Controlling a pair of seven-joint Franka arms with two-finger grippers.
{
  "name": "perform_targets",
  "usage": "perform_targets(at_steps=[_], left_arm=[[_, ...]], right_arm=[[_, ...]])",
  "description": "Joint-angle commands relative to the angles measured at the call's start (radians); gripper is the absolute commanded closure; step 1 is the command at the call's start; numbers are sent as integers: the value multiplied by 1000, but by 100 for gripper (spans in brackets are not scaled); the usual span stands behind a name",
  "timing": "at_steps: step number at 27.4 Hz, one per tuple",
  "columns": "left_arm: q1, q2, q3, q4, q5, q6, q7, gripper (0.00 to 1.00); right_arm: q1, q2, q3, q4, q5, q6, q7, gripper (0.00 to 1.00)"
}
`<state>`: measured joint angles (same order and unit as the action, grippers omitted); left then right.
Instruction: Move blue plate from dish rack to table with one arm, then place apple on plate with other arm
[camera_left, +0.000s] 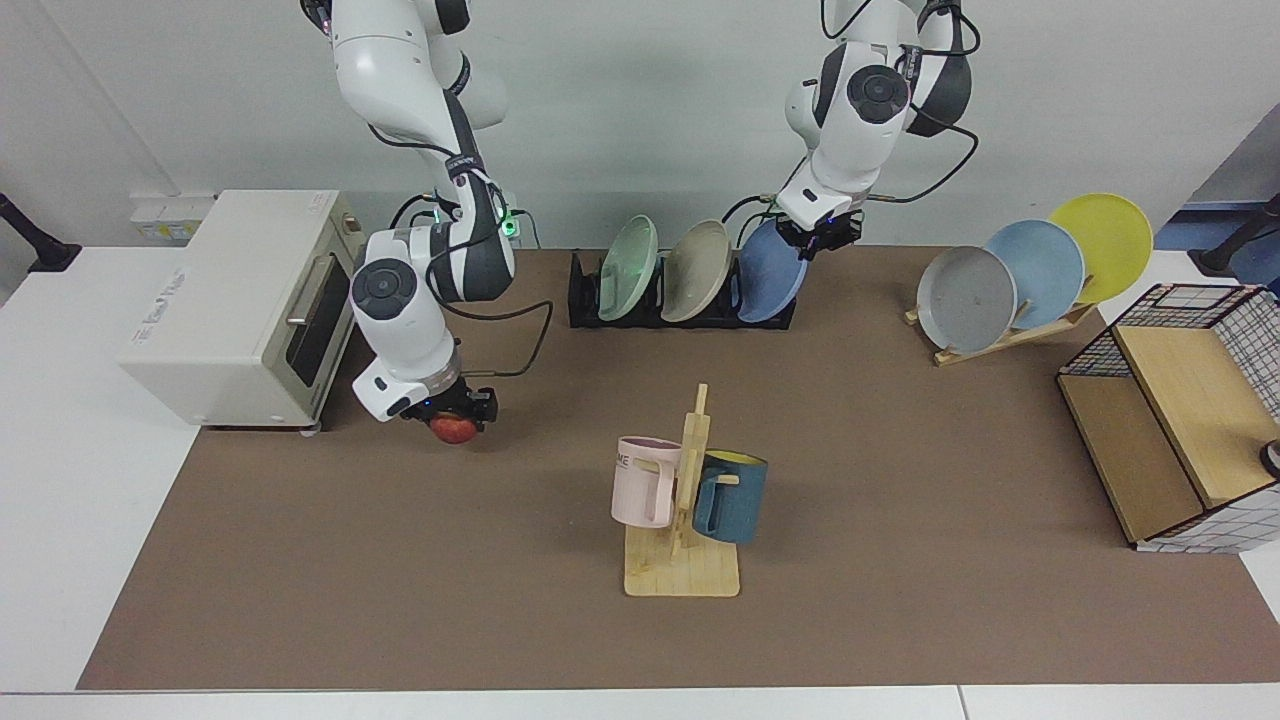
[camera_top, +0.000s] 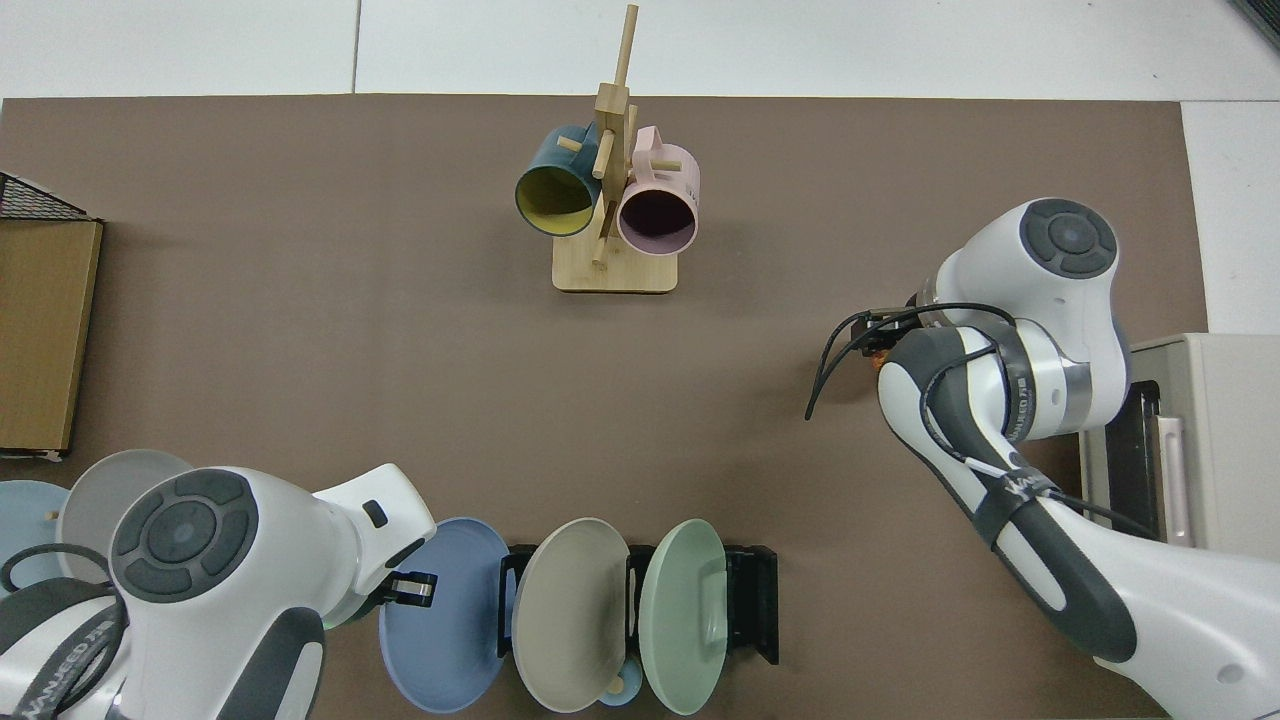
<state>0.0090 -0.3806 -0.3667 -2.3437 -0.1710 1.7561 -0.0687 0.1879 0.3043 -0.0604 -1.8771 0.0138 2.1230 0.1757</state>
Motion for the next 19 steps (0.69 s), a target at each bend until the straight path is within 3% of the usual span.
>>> perform_targets(at_steps=[1, 7, 14, 19], left_arm=[[8, -9, -6, 9, -2, -26, -2, 100], [8, -1, -12, 104, 105, -78, -36, 100], [42, 0, -3, 247, 108, -170, -33, 100], [48, 9, 25, 274, 105, -155, -22, 100]], right_arm=[[-12, -73, 10, 13, 6, -67, 25, 96], [-10, -140, 8, 22, 3, -80, 22, 96], [-16, -205, 7, 79, 6, -195, 10, 96], [-13, -231, 4, 90, -3, -219, 8, 96]])
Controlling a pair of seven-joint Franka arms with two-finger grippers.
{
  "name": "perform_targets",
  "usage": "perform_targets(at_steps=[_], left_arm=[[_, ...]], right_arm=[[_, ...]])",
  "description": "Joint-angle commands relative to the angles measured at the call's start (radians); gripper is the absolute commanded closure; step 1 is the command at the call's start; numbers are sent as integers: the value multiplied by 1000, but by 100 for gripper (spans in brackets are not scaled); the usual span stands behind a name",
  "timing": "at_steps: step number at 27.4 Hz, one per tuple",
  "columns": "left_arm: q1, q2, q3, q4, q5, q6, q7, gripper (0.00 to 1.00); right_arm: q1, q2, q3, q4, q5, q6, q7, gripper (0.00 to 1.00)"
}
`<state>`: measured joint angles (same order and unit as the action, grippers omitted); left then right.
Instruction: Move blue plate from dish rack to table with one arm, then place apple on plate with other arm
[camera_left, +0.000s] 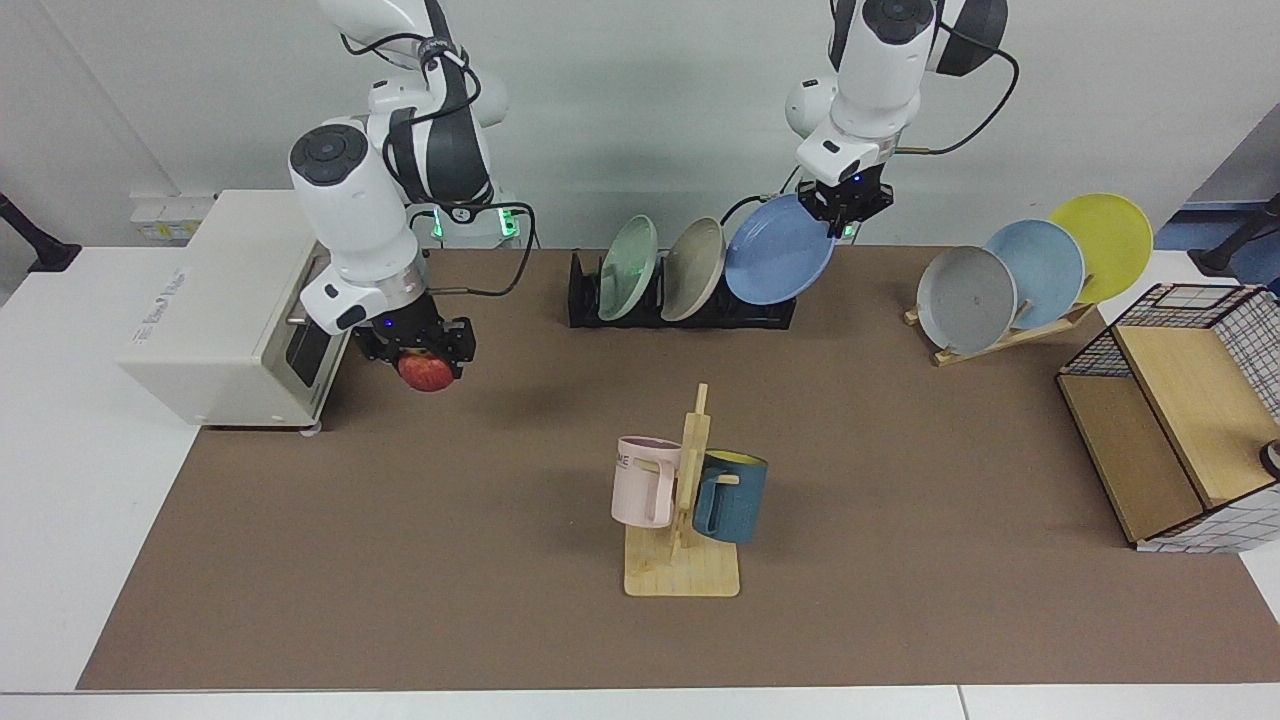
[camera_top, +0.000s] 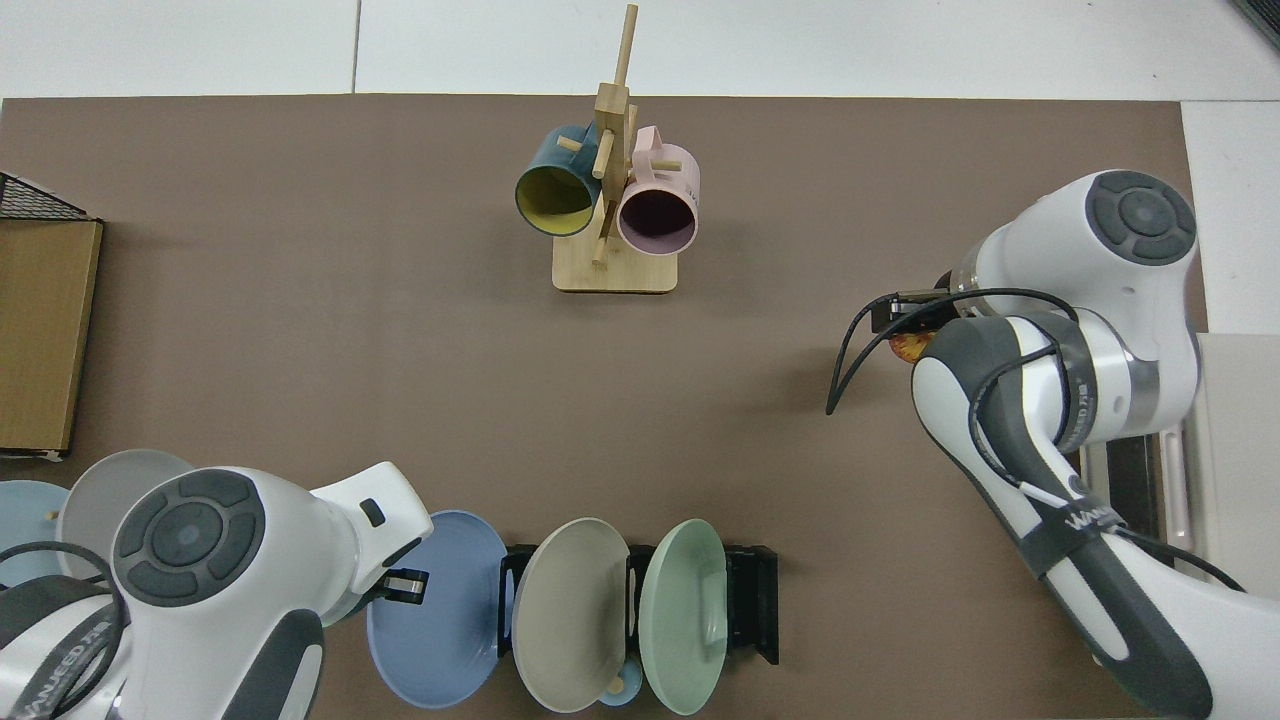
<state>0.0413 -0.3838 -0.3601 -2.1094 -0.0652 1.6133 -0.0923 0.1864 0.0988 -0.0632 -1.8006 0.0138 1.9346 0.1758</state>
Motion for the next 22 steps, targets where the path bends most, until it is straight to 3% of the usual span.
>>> perform_targets(at_steps=[1, 6, 13, 22], left_arm=[[15, 14, 23, 42, -11, -4, 3, 100], [12, 57, 73, 42, -103, 100, 22, 100], [14, 134, 93, 42, -137, 172, 66, 100], [17, 304, 99, 40, -332, 445, 74, 100]], right_arm=[[-12, -27, 6, 13, 0, -31, 8, 96], [-13, -27, 8, 13, 5, -28, 8, 95], [-13, -27, 8, 12, 5, -25, 8, 95], [-7, -24, 8, 6, 0, -25, 8, 95]])
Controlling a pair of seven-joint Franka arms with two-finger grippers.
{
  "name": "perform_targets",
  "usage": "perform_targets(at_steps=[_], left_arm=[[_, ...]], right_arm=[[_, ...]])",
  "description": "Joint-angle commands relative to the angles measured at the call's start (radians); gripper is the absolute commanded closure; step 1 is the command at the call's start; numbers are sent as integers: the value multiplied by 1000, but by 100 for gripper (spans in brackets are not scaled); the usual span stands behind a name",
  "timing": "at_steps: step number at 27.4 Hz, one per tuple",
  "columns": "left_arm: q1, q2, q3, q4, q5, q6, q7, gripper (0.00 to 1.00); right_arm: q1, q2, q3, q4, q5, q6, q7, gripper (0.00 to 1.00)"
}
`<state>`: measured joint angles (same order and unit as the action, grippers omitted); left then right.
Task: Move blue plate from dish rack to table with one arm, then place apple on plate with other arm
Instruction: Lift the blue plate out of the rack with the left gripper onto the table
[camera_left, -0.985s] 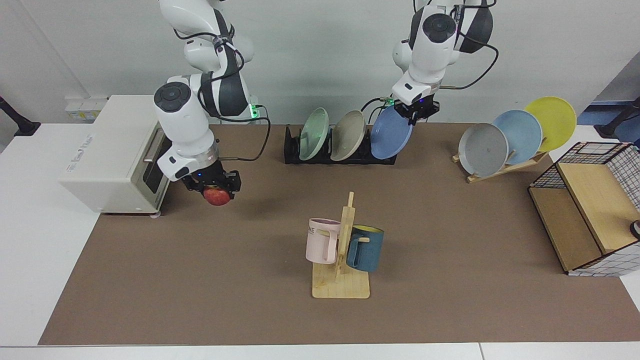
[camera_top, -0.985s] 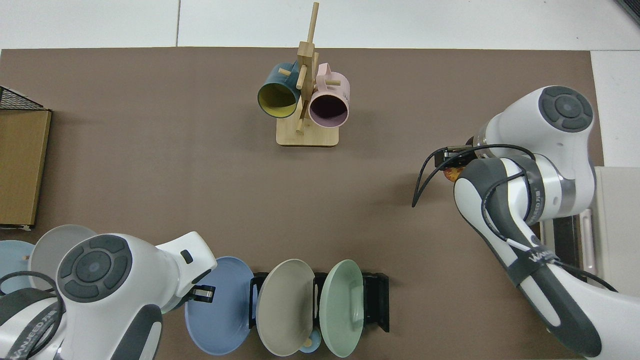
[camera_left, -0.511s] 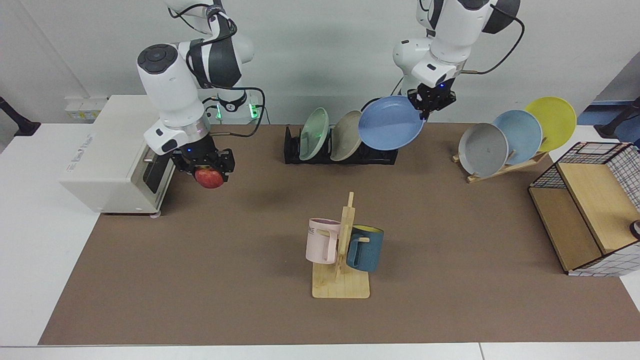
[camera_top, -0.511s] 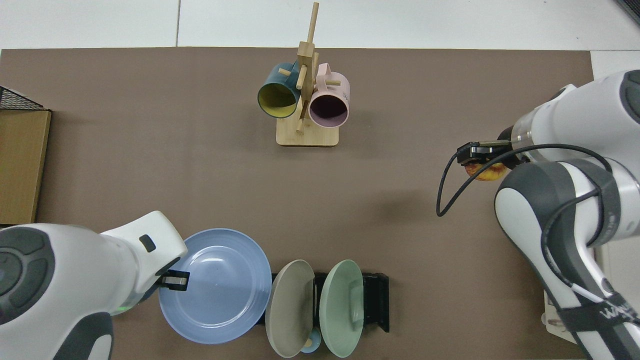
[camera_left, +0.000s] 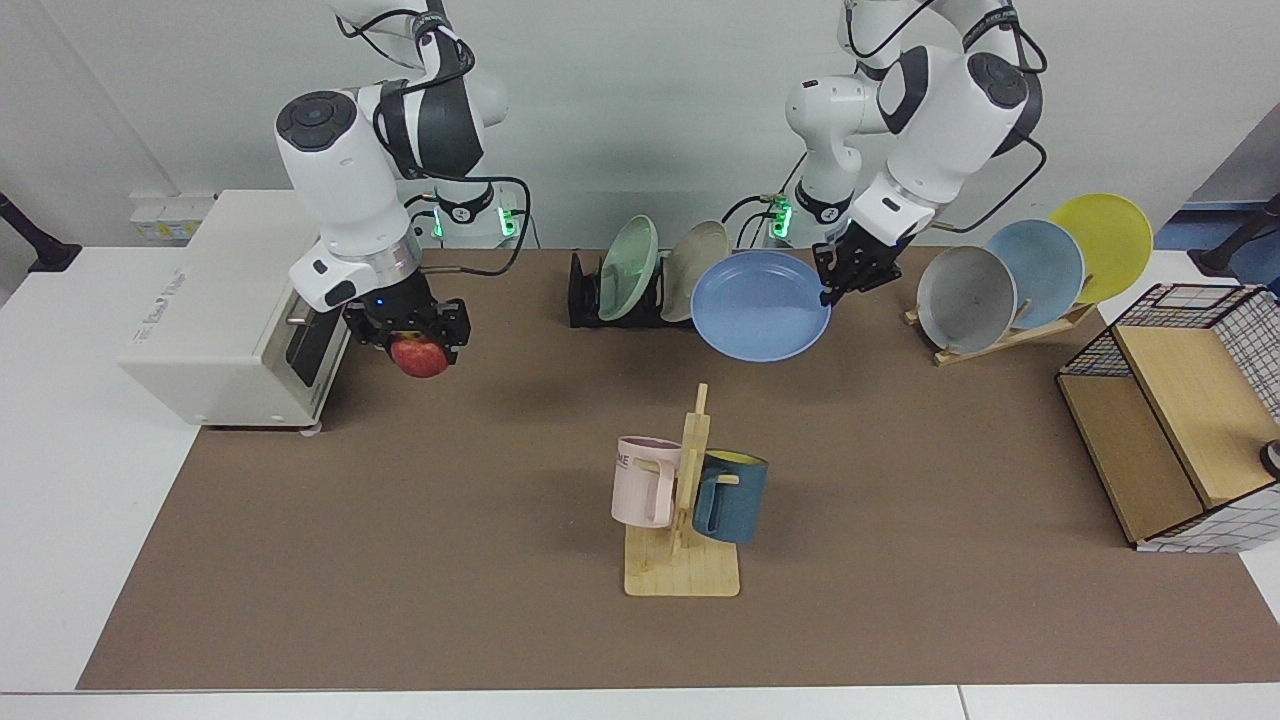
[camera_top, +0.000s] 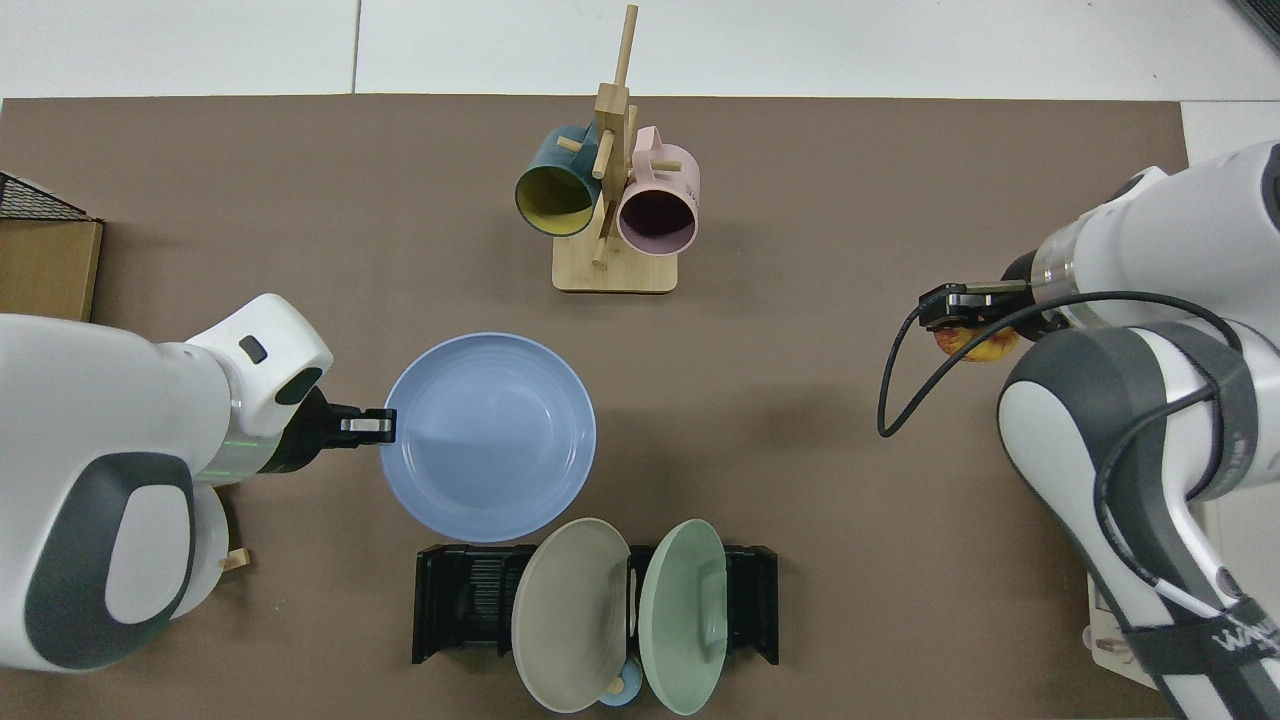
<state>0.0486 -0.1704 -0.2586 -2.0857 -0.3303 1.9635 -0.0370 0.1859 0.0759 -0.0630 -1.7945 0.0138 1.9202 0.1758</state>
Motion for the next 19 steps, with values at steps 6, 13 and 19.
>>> perform_targets(at_steps=[6, 13, 19], left_arm=[[-4, 253, -74, 1, -82, 302, 26, 100], [-6, 325, -122, -11, -84, 400, 66, 100], [-6, 377, -169, -27, -93, 515, 77, 100]], right_arm=[[-8, -1, 8, -5, 0, -6, 8, 95], [1, -2, 8, -8, 2, -12, 10, 95], [3, -2, 9, -8, 0, -10, 10, 100]])
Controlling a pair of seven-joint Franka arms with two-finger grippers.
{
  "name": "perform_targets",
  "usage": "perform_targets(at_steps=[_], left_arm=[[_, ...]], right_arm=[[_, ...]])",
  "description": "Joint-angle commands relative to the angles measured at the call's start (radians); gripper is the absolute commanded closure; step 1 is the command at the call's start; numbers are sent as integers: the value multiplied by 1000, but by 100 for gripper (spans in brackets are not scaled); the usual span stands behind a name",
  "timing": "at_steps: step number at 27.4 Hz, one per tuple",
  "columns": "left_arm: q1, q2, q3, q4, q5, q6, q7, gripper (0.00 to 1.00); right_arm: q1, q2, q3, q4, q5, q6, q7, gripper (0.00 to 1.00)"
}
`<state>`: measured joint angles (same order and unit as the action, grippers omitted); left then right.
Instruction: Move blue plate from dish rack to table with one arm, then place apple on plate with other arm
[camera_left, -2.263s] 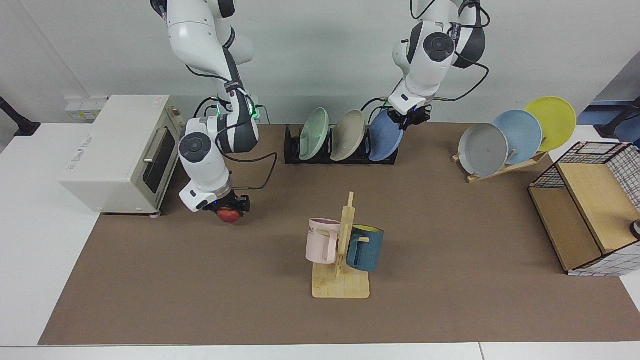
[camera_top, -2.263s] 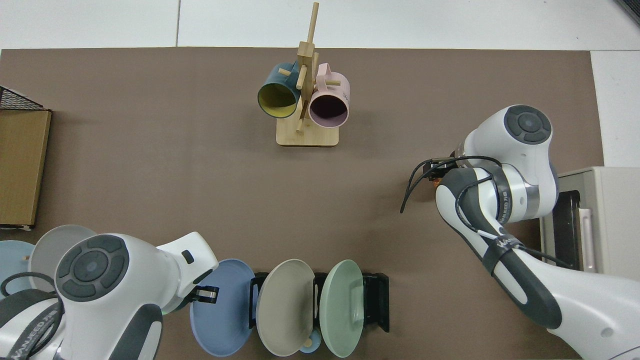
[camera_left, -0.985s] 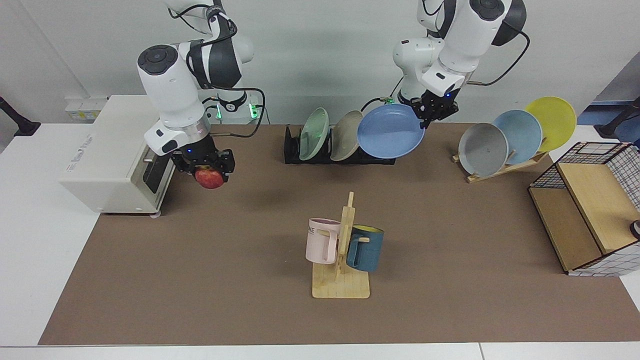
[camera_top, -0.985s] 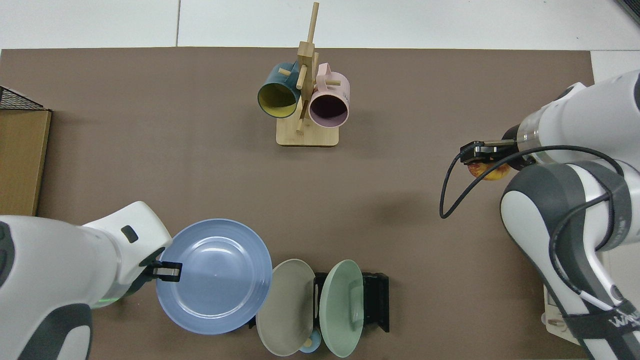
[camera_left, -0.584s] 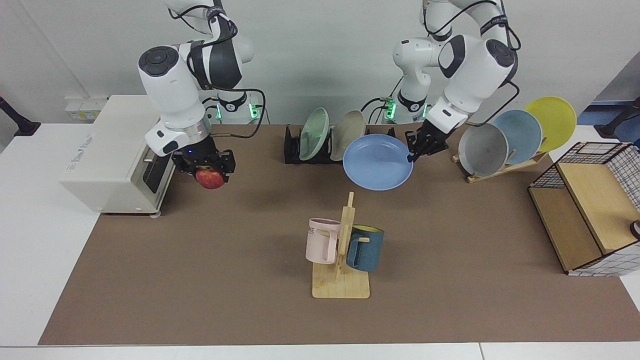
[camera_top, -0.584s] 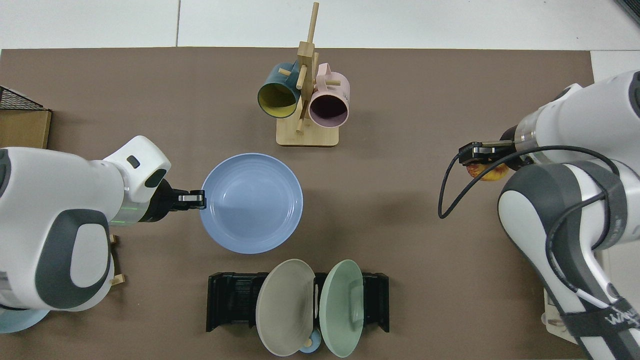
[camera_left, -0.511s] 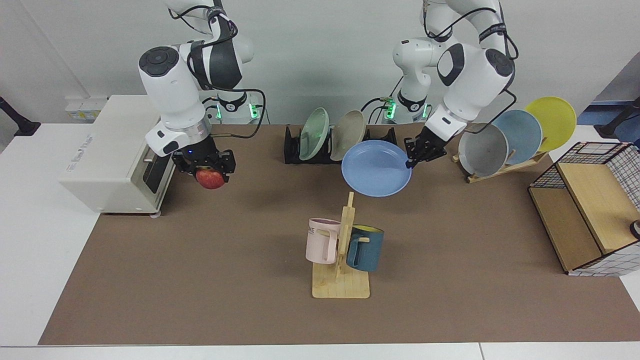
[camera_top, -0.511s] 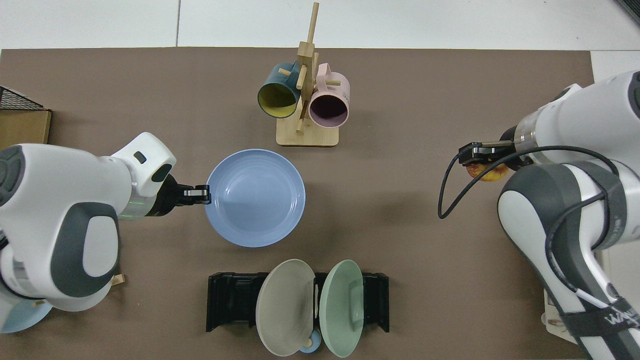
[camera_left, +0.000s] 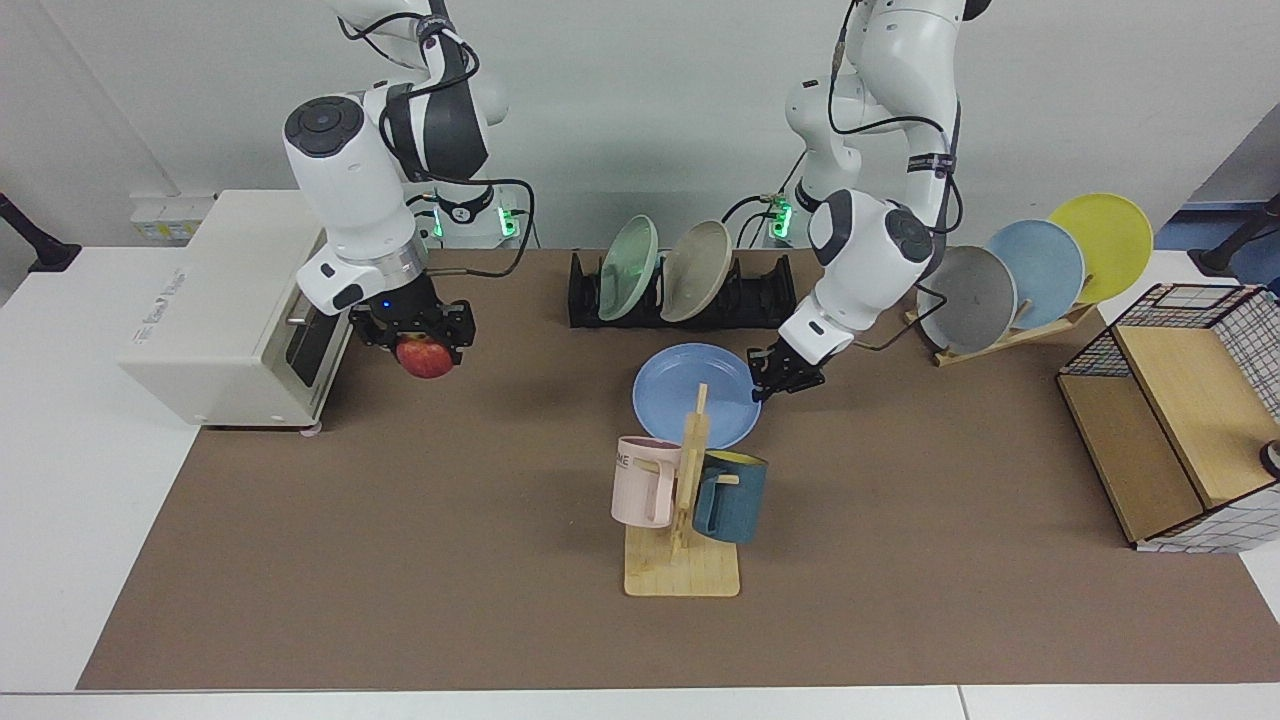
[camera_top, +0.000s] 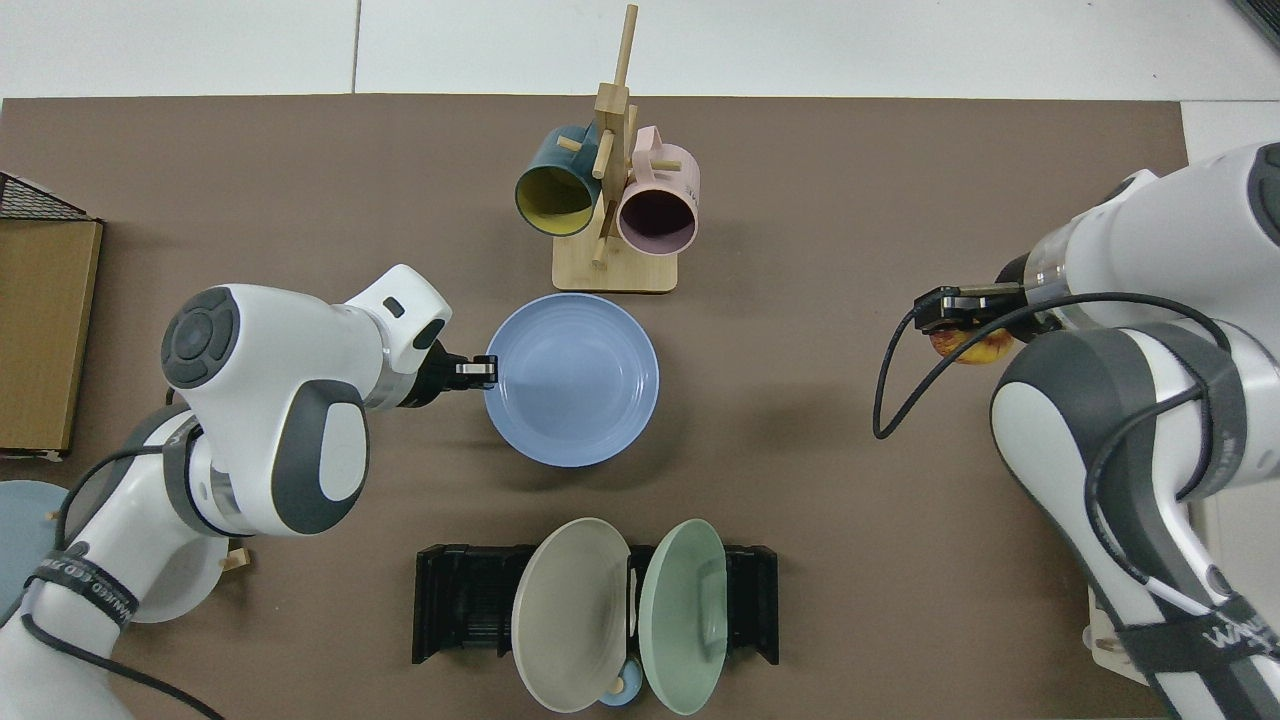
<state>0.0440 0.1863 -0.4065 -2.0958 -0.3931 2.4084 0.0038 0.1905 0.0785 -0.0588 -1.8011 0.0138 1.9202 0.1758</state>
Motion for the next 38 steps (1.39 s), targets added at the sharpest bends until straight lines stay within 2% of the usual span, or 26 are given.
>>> perform_targets(at_steps=[1, 6, 8, 19, 20, 22, 26, 31, 33, 34, 38], left_arm=[[-1, 25, -22, -17, -30, 75, 36, 100], [-3, 68, -40, -18, -30, 93, 41, 100], [-4, 108, -60, -21, -30, 155, 42, 100], [-4, 107, -64, -32, -30, 161, 44, 100], [-4, 107, -66, -32, -30, 161, 41, 96], [-6, 104, -66, -32, -29, 159, 36, 77], [-4, 76, -64, -27, -23, 115, 35, 52], [5, -27, -52, 2, -15, -58, -2, 46], [5, -79, -35, 19, 6, -139, -22, 35], [2, -105, -14, 31, 29, -178, -28, 32], [-4, -192, 40, 106, 150, -409, -85, 33]], right_arm=[[-2, -5, 5, -1, 0, -10, 10, 100], [-2, -6, 8, -1, 0, -13, 11, 100], [-2, -6, 8, -1, 2, -17, 11, 100], [35, -6, 10, 0, 3, -23, 30, 100], [37, -5, 10, 0, 5, -23, 39, 100], [38, -5, 11, 0, 5, -23, 63, 100], [84, 1, 10, 0, 6, -7, 99, 100], [155, 35, 10, 0, 8, 40, 195, 100], [178, 44, 10, 2, 9, 46, 223, 100], [187, 49, 10, 3, 9, 48, 232, 100], [216, 75, 10, 8, 5, 48, 258, 100]])
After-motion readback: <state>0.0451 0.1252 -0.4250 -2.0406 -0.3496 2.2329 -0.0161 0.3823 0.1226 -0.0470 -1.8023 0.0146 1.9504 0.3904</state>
